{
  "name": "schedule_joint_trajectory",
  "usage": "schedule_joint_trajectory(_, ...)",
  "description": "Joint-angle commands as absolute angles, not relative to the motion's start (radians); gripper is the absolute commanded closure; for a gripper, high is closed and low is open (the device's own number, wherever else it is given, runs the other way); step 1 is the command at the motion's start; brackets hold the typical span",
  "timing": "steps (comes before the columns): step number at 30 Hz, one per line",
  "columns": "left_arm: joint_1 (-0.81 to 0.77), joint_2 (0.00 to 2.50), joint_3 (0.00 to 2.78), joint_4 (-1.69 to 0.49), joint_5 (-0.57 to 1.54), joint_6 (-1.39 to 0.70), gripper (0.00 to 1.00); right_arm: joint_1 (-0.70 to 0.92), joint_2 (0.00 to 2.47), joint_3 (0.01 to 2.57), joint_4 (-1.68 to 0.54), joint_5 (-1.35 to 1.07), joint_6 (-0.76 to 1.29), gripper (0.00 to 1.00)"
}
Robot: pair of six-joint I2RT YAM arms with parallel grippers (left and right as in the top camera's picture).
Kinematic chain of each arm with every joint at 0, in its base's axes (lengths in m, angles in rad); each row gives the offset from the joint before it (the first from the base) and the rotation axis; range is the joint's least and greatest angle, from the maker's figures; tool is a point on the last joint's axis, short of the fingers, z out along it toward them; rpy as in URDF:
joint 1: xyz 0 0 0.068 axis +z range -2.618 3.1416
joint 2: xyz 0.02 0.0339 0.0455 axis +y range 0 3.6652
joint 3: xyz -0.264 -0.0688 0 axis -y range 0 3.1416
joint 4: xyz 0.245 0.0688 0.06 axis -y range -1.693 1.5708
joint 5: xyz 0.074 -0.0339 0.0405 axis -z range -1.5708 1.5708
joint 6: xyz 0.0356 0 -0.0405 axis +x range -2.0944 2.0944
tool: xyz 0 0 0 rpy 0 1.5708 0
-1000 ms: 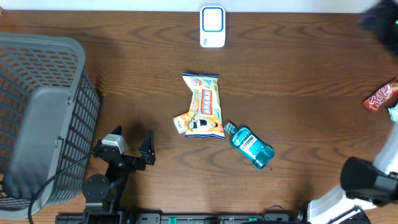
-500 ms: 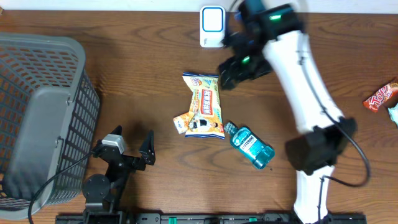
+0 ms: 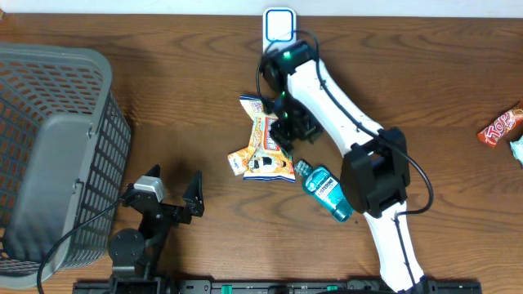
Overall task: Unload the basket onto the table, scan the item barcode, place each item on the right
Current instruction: 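Reach the right gripper to the blue mouthwash bottle and grasp it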
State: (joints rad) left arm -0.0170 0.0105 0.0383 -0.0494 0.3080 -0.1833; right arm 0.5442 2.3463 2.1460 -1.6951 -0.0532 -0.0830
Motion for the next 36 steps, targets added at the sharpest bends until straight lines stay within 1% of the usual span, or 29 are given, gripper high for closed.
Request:
schedule_joint_trajectory(1,-0.021,0.006,0.021,-0.081,0.312,-0.185,0.02,0.545,2.327,2.067,-1.699,0.043,0.028,0.34)
schedule_joint_trajectory(3,-0.021,0.006,0.021,-0.081,0.312,-0.185,0.02,0.545,2.299,2.03,-1.699,0.047,0.038,0.32)
schedule_joint_trajectory(5,-0.021,0.006,0.021,-0.081,0.312,-0.185,0.02,0.546,2.252,1.986,-1.69,0.048,0.038,0.28)
schedule_joint_trajectory(7,-0.021,0.006,0.021,-0.081,0.312,-0.185,0.02,0.548,2.184,1.922,-1.653,0.048,0.037,0.27)
schedule_joint_trajectory(11,-0.021,0.006,0.021,-0.081,0.312,-0.185,0.02,0.558,2.007,1.729,-1.494,0.045,0.037,0.25)
schedule_joint_trajectory(12,-0.021,0.006,0.021,-0.081,0.313,-0.185,0.02,0.562,1.963,1.671,-1.438,0.043,0.036,0.19)
schedule_joint_trajectory(14,-0.021,0.006,0.021,-0.081,0.313,-0.185,0.02,0.57,1.874,1.543,-1.296,0.043,0.035,0.01)
schedule_joint_trajectory(17,-0.021,0.006,0.021,-0.081,0.312,-0.185,0.02,0.573,1.781,1.34,-1.058,0.043,0.021,0.01)
schedule_joint_trajectory(19,-0.021,0.006,0.021,-0.081,0.313,-0.185,0.02,0.573,1.765,1.245,-0.932,0.033,0.009,0.01)
schedule_joint_trajectory(20,-0.021,0.006,0.021,-0.081,0.312,-0.185,0.02,0.573,1.774,1.195,-0.869,0.007,-0.032,0.01)
schedule_joint_trajectory(27,-0.021,0.006,0.021,-0.081,0.312,-0.185,0.02,0.577,1.802,1.175,-0.812,-0.013,-0.076,0.01)
schedule_joint_trajectory(28,-0.021,0.006,0.021,-0.081,0.312,-0.185,0.02,0.577,1.802,1.175,-0.802,-0.014,-0.076,0.03)
schedule_joint_trajectory(30,-0.021,0.006,0.021,-0.081,0.312,-0.185,0.02,0.576,1.805,1.175,-0.785,-0.014,-0.086,0.12)
schedule_joint_trajectory(31,-0.021,0.006,0.021,-0.081,0.312,-0.185,0.02,0.575,1.81,1.175,-0.775,-0.014,-0.091,0.15)
schedule_joint_trajectory(36,-0.021,0.006,0.021,-0.081,0.312,-0.185,0.02,0.575,1.84,1.175,-0.739,-0.013,-0.11,0.23)
